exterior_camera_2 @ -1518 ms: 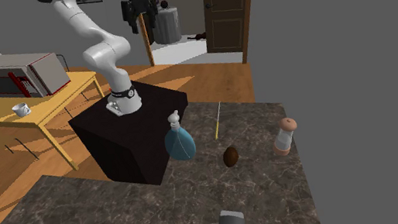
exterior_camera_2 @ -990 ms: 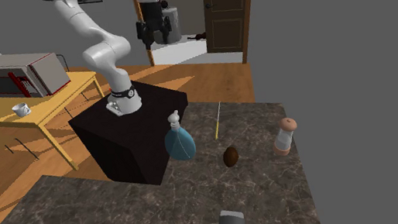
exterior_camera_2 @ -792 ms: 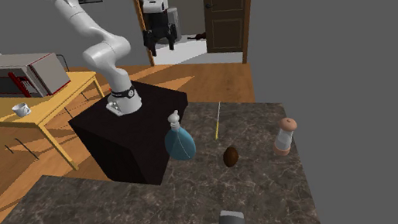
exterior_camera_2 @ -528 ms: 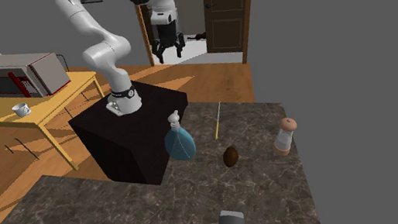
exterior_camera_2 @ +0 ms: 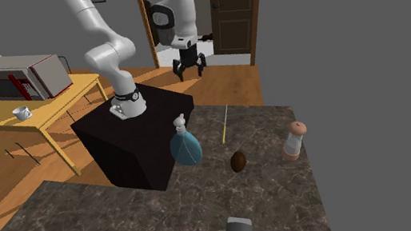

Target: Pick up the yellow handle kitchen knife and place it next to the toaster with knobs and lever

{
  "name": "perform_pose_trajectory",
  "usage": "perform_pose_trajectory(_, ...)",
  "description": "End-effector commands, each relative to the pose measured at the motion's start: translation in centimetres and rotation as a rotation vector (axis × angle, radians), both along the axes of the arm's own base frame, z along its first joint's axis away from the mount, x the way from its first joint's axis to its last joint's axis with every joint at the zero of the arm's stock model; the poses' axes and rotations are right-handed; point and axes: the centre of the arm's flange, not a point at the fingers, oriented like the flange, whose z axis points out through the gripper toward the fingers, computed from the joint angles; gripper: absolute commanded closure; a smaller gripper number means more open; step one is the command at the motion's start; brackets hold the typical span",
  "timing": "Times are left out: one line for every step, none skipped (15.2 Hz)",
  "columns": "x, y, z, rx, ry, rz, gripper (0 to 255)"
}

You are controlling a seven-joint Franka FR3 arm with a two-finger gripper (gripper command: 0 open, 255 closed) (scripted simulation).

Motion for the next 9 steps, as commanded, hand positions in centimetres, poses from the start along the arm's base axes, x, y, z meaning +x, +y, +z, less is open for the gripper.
perform_pose_trajectory(0.7,1.0,-2.3,0.004,-0.005,-0.060,0)
perform_pose_trajectory(1.3,1.3,-3.4,0.005,-0.006,-0.088,0)
perform_pose_trajectory(1.8,1.7,-4.5,0.007,-0.007,-0.116,0)
perform_pose_trajectory(2.3,2.1,-5.7,0.008,-0.008,-0.144,0)
perform_pose_trajectory(2.9,2.4,-6.8,0.010,-0.009,-0.172,0)
perform_pose_trajectory(3.4,2.8,-7.9,0.011,-0.010,-0.200,0)
perform_pose_trajectory(4.0,3.1,-9.0,0.013,-0.011,-0.228,0)
perform_pose_trajectory(4.6,3.4,-10.2,0.014,-0.012,-0.256,0)
perform_pose_trajectory(5.2,3.7,-11.3,0.015,-0.014,-0.283,0)
